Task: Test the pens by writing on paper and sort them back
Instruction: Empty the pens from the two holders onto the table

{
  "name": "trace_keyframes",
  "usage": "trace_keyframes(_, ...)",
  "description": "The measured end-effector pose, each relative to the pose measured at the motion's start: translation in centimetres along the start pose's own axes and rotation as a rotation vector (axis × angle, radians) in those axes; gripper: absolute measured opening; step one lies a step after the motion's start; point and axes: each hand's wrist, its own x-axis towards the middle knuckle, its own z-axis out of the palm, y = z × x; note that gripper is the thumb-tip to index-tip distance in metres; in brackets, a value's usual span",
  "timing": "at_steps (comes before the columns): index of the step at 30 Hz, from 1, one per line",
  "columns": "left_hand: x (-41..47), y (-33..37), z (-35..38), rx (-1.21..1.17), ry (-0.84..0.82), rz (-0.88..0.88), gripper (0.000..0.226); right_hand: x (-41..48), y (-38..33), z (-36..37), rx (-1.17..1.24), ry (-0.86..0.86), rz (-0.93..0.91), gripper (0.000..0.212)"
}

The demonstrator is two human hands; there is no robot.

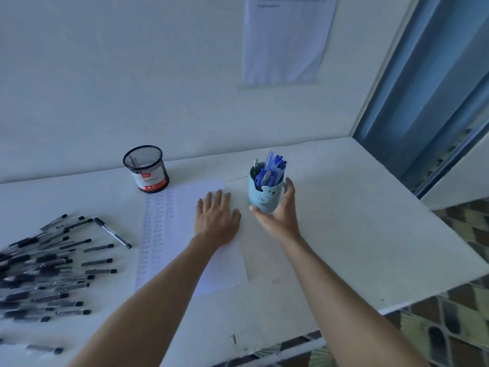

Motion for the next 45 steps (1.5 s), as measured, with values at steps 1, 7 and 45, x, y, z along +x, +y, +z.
trace_keyframes(1, 0.0, -0.2, 0.0, 0.003, 0.019, 0.005, 0.057, 0.4, -0.1, 0.1, 0.024, -0.036, -0.031, 0.103)
trace_keyframes(7, -0.1, -0.3, -0.2, 0.010, 0.050, -0.004, 0.057, 1.6, -1.4, -0.5, 0.156, 0.063, -0.057, 0.060)
trace_keyframes(45, -0.3, -0.2, -0.1, 0.013, 0.105, 0.016, 0.064, 0.0, 1.5, -12.2, -1.139, 0.503, -0.147, 0.082)
